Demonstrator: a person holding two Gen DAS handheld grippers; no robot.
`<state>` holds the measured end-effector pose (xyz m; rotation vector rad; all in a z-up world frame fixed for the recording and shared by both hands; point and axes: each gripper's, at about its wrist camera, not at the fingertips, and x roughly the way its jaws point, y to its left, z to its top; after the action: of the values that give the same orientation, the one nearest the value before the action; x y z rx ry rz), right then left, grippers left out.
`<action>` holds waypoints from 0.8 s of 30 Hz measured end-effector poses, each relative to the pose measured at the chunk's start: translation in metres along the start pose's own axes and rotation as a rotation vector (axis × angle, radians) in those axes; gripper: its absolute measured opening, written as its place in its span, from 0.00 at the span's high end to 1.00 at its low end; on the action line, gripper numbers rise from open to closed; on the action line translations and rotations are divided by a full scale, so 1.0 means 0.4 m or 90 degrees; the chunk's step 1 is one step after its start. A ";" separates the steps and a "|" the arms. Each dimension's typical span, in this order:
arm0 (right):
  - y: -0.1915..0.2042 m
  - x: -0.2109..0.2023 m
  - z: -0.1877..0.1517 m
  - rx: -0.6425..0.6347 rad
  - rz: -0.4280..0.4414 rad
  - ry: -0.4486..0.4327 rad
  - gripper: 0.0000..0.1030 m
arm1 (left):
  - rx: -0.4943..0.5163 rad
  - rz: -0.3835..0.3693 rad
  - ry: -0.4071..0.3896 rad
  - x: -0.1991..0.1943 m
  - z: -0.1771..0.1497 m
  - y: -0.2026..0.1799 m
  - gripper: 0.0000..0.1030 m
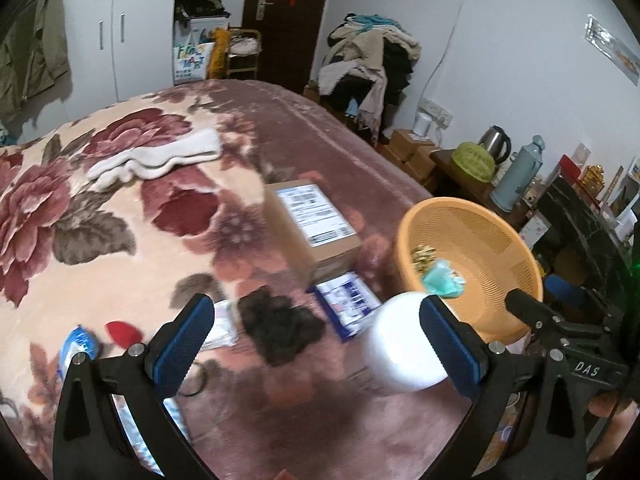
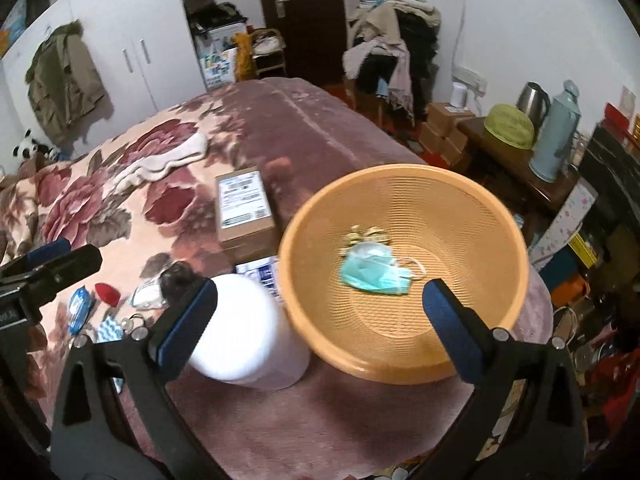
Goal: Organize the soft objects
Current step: 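Move both tools back over the blanket toward the remaining items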
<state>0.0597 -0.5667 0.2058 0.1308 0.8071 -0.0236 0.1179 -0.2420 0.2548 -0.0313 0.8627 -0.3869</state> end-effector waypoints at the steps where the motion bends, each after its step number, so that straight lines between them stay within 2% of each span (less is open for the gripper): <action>1: 0.013 0.001 -0.002 -0.004 0.002 0.001 0.00 | -0.003 0.002 0.001 -0.005 -0.003 0.018 0.00; 14: 0.212 -0.008 -0.016 -0.088 0.035 -0.001 0.00 | -0.060 0.035 -0.015 -0.098 -0.060 0.247 0.00; 24: 0.379 0.022 -0.046 -0.152 0.080 0.020 0.00 | -0.085 0.071 -0.008 -0.126 -0.127 0.385 0.00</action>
<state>0.0633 -0.4139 0.2033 -0.0445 0.8250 0.1941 0.0998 -0.0749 0.2304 -0.1082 0.8729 -0.2241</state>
